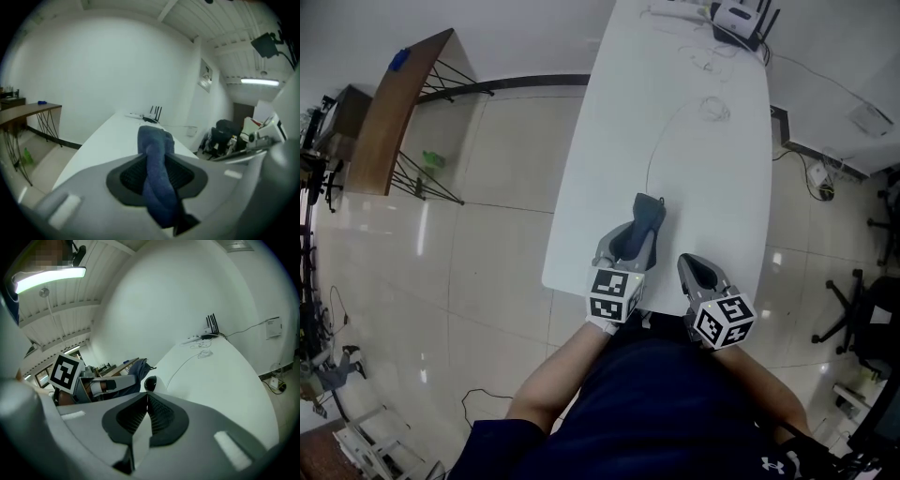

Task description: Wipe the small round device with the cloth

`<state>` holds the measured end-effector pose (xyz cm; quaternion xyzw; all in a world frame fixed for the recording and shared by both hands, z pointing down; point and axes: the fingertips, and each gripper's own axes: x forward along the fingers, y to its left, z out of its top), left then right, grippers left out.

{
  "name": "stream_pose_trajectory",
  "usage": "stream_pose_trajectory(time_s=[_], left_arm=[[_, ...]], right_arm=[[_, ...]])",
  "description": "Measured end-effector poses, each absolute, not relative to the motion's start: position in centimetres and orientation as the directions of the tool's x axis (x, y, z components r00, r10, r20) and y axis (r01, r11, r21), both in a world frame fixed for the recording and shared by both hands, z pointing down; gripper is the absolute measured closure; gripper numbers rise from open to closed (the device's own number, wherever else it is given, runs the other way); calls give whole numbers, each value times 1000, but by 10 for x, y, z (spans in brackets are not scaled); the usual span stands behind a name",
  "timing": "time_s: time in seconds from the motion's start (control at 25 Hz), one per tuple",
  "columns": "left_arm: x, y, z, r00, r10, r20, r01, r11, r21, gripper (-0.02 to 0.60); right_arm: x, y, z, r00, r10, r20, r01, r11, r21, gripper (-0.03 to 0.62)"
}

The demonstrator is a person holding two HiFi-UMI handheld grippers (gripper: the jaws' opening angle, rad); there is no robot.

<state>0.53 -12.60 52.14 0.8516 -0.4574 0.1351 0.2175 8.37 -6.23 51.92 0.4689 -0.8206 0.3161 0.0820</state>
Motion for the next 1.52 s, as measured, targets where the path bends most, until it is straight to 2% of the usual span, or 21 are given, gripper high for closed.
stream_pose_trajectory(time_s=[0.12, 0.28, 0.6, 0.76, 0.96, 1.12, 1.28, 1.4, 1.44, 1.52], left_arm=[[9, -122, 533, 556, -698, 451, -826, -402, 396, 465], [-21, -117, 561, 524, -727, 444, -699, -68, 712, 465], [-34, -109, 620, 544, -703, 458, -464, 202, 862, 465], [-32, -109, 636, 557, -693, 458, -392, 267, 880, 465], [-30, -109, 641, 561, -689, 459, -399, 261, 879, 465], [-30, -104, 631, 580, -663, 474, -487, 185, 854, 465], [-31, -93, 598, 619, -644, 449, -578, 13, 816, 466], [-27, -88, 558, 677, -639, 366, -584, -164, 795, 465], [-22, -87, 544, 707, -630, 320, -554, -214, 804, 465], [-13, -83, 518, 766, -604, 220, -461, -279, 842, 465]], right_arm=[[83, -63, 519, -548, -716, 434, -821, 360, -443, 582], [83, -64, 522, -546, -711, 443, -822, 353, -447, 582], [77, -75, 534, -573, -676, 464, -805, 357, -474, 582], [76, -78, 535, -575, -671, 468, -803, 356, -478, 582], [81, -75, 535, -567, -679, 466, -807, 345, -479, 583], [84, -71, 533, -566, -685, 458, -804, 336, -490, 582], [87, -69, 524, -600, -674, 430, -767, 333, -548, 582], [78, -71, 515, -687, -629, 364, -659, 328, -677, 582], [75, -72, 513, -712, -617, 335, -608, 304, -733, 573], [69, -75, 510, -752, -600, 273, -500, 248, -830, 437]])
